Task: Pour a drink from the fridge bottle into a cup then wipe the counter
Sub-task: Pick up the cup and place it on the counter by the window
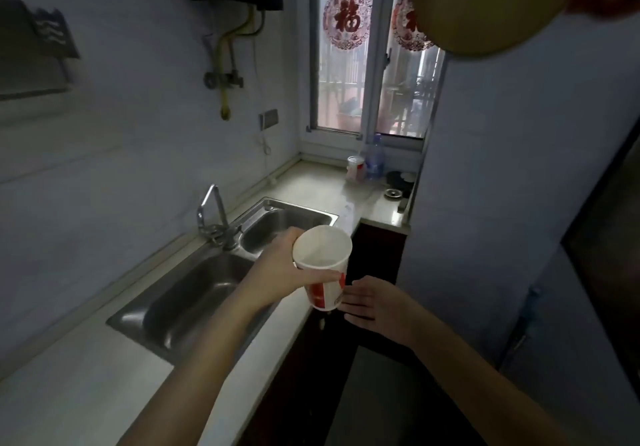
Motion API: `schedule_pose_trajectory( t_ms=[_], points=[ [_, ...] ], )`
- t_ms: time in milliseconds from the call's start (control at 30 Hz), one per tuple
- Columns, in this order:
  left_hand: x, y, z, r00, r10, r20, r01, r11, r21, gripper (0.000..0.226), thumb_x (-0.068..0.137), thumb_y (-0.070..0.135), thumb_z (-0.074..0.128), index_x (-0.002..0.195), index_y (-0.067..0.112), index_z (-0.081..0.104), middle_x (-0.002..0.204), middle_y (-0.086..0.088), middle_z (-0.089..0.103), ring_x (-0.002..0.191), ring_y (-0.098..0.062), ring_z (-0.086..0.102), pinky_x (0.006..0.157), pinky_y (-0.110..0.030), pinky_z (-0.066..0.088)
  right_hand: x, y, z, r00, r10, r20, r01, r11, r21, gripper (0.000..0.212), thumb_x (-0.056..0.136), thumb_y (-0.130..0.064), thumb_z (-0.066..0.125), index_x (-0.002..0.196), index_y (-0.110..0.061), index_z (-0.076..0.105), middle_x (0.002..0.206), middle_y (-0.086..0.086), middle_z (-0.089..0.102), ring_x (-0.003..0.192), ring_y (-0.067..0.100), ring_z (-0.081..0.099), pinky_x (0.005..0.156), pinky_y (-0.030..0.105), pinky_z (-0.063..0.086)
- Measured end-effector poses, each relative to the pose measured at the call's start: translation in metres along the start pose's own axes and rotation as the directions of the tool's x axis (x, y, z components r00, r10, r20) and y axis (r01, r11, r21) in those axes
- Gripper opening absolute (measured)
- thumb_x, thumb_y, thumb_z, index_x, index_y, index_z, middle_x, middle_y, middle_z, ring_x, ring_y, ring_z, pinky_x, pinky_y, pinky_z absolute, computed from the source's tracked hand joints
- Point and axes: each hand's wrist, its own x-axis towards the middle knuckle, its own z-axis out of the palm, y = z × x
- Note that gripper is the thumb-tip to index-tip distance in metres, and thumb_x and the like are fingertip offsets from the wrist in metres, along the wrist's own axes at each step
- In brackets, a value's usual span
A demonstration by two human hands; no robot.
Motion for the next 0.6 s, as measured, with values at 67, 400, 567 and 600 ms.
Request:
schedule_pose_trajectory(
  t_ms=[67, 400, 567, 600],
  points=[
    [0.019, 0.015, 0.018, 1.000, 0.013, 0.025, -0.012, 1.000, -0.021, 0.073, 0.054, 0.052, 0.091, 0.114, 0.028, 0.056, 0.111, 0.013, 0.061, 0.100, -0.003, 0.059, 0.080, -0.028, 0.055, 0.004, -0.014, -0.021, 1.000, -0.010, -0.019, 0.010, 1.000, 0.023, 0.028, 0.090, -0.020, 0.057, 0.107, 0.000, 0.065, 0.105, 0.016, 0.071, 0.101, 0.028, 0.066, 0.082, 0.036, 0.055],
    [0.107, 0.034, 0.062, 0.999, -0.007, -0.037, 0.006, 0.999, -0.035, 0.074, 0.050, 0.056, 0.091, 0.110, 0.028, 0.058, 0.104, 0.017, 0.063, 0.096, -0.002, 0.060, 0.082, -0.037, 0.057, 0.047, -0.069, -0.072, 0.999, 0.001, -0.034, 0.001, 0.998, 0.068, 0.024, 0.093, -0.016, 0.052, 0.105, 0.001, 0.064, 0.110, 0.017, 0.068, 0.103, 0.028, 0.065, 0.080, 0.036, 0.053],
    [0.160, 0.018, 0.074, 0.998, -0.031, -0.046, 0.028, 0.998, -0.055, 0.069, 0.054, 0.052, 0.091, 0.108, 0.029, 0.054, 0.102, 0.016, 0.062, 0.093, -0.004, 0.061, 0.081, -0.040, 0.058, 0.094, -0.100, -0.087, 0.999, 0.006, -0.048, -0.004, 0.999, 0.040, 0.023, 0.090, -0.015, 0.055, 0.102, 0.001, 0.065, 0.107, 0.017, 0.070, 0.103, 0.029, 0.065, 0.087, 0.037, 0.053],
    [0.174, 0.014, 0.076, 0.999, -0.029, -0.045, 0.026, 0.998, -0.064, 0.069, 0.055, 0.051, 0.091, 0.108, 0.029, 0.053, 0.102, 0.016, 0.062, 0.093, -0.003, 0.060, 0.081, -0.040, 0.059, 0.108, -0.108, -0.090, 0.999, 0.006, -0.053, -0.004, 0.999, 0.039, 0.024, 0.089, -0.015, 0.055, 0.102, 0.002, 0.066, 0.107, 0.018, 0.070, 0.103, 0.029, 0.065, 0.087, 0.037, 0.053]
  ],
)
